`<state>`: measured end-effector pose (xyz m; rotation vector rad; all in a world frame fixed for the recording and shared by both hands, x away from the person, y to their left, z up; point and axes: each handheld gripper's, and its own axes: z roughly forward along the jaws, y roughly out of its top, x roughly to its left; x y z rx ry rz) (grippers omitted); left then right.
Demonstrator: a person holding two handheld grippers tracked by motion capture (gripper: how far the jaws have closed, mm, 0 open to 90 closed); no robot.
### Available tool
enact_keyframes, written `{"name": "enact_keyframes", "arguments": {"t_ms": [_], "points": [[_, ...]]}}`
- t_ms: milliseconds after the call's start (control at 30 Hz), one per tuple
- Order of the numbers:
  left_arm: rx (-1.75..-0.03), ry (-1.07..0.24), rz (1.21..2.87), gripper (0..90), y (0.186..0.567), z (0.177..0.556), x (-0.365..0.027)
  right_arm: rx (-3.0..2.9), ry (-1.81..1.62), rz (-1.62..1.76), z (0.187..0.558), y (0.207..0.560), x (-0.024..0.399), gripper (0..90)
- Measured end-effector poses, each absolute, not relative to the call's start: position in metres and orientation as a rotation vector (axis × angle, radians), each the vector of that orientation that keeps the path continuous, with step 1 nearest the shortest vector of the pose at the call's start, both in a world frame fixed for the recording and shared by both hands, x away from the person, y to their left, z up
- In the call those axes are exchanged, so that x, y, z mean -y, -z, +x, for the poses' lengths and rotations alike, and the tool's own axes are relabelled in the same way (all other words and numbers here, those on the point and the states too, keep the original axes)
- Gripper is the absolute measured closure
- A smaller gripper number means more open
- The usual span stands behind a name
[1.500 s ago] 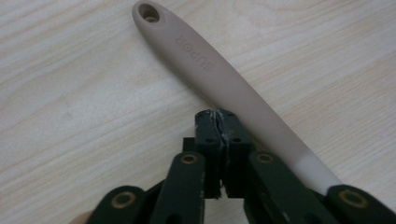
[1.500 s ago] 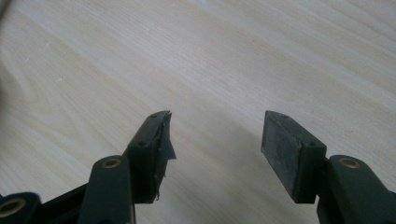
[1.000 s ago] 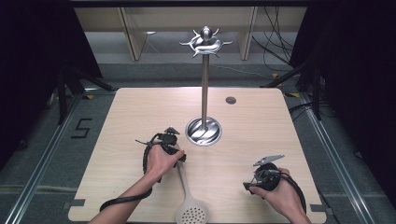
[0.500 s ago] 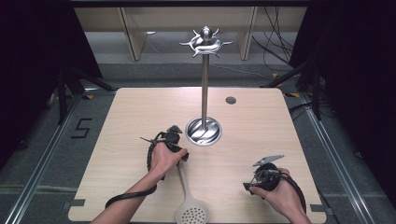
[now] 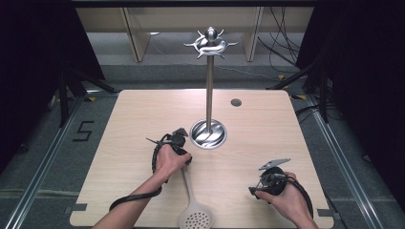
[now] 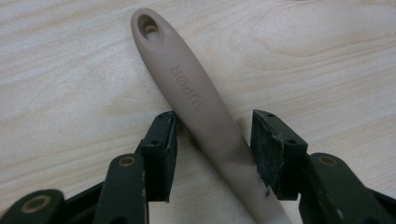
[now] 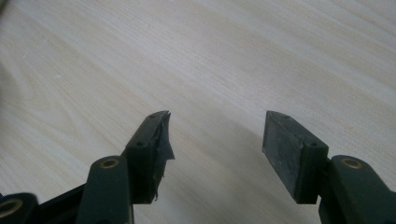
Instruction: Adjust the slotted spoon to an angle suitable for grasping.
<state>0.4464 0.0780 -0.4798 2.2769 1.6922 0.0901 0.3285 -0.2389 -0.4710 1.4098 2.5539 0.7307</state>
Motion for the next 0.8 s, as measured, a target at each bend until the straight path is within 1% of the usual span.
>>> {"name": "enact_keyframes", "arguments": {"t_ms": [67,100,167,333,467,567,600,633,767,800], "points": [[-1.658,-0.097,2.307,51.6,0.4797,0.4479,-0.0793,-2.554,-0.73,1.412,0.3284,0.471,0.2389,41.8],[-1.722,-0.071,2.256,51.9,0.4797,0.4461,-0.0756,-2.556,-0.729,1.407,0.3285,0.471,0.2391,41.7],[-1.723,-0.062,2.256,52.5,0.4798,0.4464,-0.075,-2.557,-0.73,1.406,0.3285,0.471,0.2391,41.7],[-1.698,-0.062,2.261,55.8,0.4811,0.4459,-0.0748,-2.552,-0.726,1.425,0.328,0.4707,0.2388,41.7],[-1.699,-0.035,2.276,58.8,0.4801,0.4461,-0.0738,-2.556,-0.724,1.423,0.3281,0.4707,0.2388,41.7],[-1.665,-0.01,2.324,61.3,0.4788,0.4462,-0.0753,-2.556,-0.724,1.421,0.328,0.4706,0.2387,41.7],[-1.691,-0.023,2.281,62.9,0.4802,0.4448,-0.0721,-2.557,-0.725,1.419,0.3281,0.4708,0.2388,41.7],[-1.691,-0.023,2.281,63.6,0.4802,0.4448,-0.0721,-2.557,-0.725,1.419,0.3281,0.4708,0.2388,41.7],[-1.624,-0.01,2.342,65.5,0.4788,0.4432,-0.0744,-2.557,-0.725,1.415,0.3279,0.4708,0.2387,41.6],[-1.651,-0.005,2.305,66.1,0.4796,0.4413,-0.0723,-2.556,-0.726,1.415,0.3279,0.4708,0.2387,41.5]]}}
